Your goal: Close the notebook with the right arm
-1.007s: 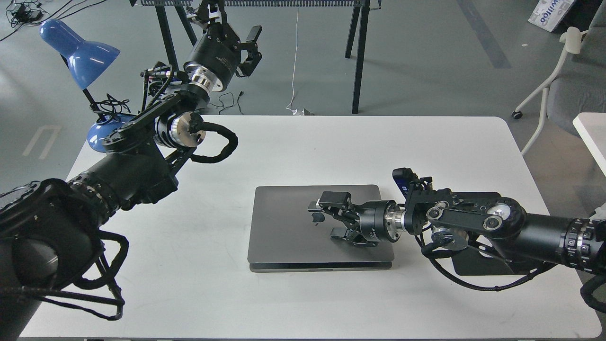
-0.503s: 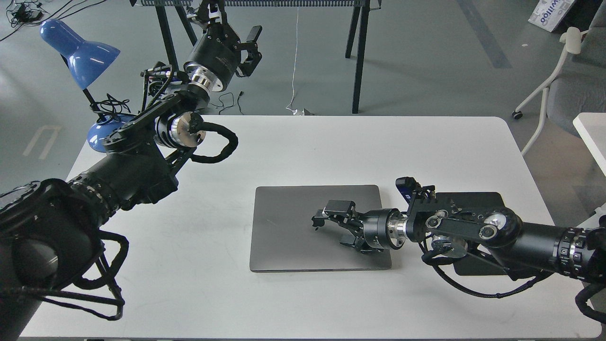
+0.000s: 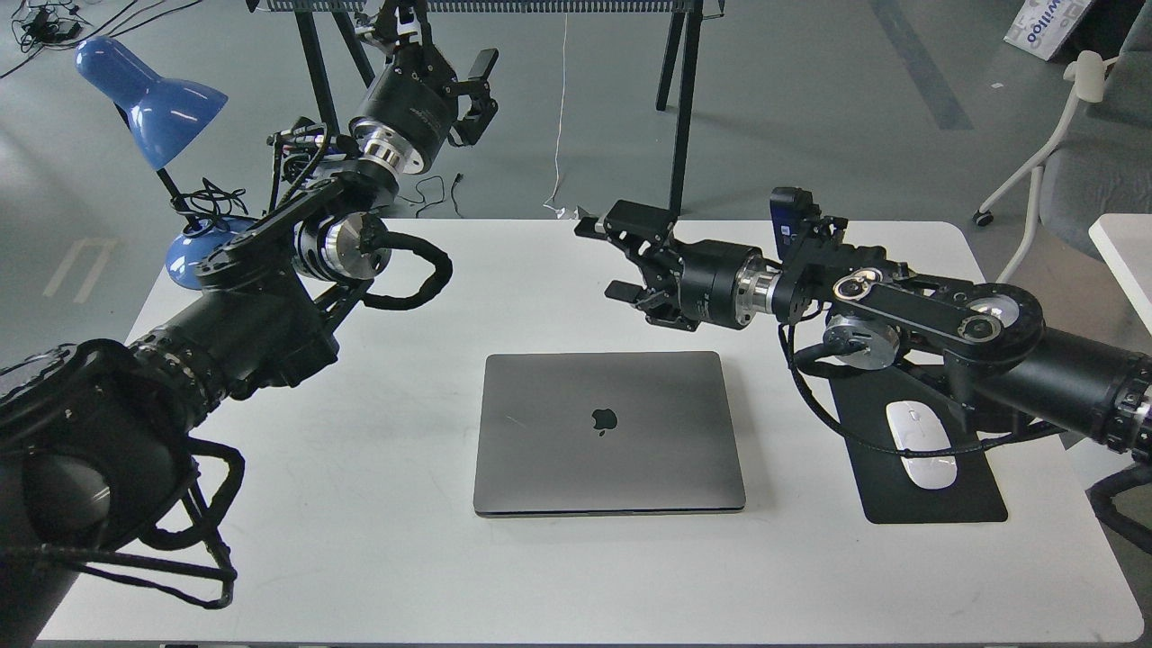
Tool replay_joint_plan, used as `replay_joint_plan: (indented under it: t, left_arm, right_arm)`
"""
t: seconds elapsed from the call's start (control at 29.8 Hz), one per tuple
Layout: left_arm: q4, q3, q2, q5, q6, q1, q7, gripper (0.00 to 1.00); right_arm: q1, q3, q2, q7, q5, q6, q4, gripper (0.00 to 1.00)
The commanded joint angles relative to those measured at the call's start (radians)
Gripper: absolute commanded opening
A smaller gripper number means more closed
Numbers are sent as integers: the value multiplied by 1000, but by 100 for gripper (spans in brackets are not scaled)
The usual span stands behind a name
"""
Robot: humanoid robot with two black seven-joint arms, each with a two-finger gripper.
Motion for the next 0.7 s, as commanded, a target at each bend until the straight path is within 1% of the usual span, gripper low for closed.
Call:
replay_joint_plan:
  t: [0.0, 0.1, 0.23, 0.34, 0.47, 0.57, 0.67]
  left_arm:
    - [0, 1, -1, 3, 0, 0, 0, 100]
    - [0, 1, -1, 1, 2, 0, 0, 100]
    - [0, 1, -1, 1, 2, 0, 0, 100]
    - [0, 1, -3, 1, 2, 0, 0, 100]
    - [0, 1, -1, 1, 0, 0, 0, 100]
    - [0, 1, -1, 1, 0, 0, 0, 100]
    - [0, 1, -1, 1, 2, 0, 0, 100]
  right_arm:
    - [-4, 199, 9, -1, 5, -13, -136, 100]
    - [-22, 368, 21, -1, 13, -16, -221, 100]
    - [-30, 496, 55, -1, 17, -2, -328, 100]
    - [-25, 527, 57, -1, 19, 27, -373, 100]
    - [-28, 528, 48, -2, 56, 107, -391, 100]
    - [-30, 524, 49, -2, 97, 139, -437, 100]
    - [-40, 518, 52, -1, 108, 144, -439, 100]
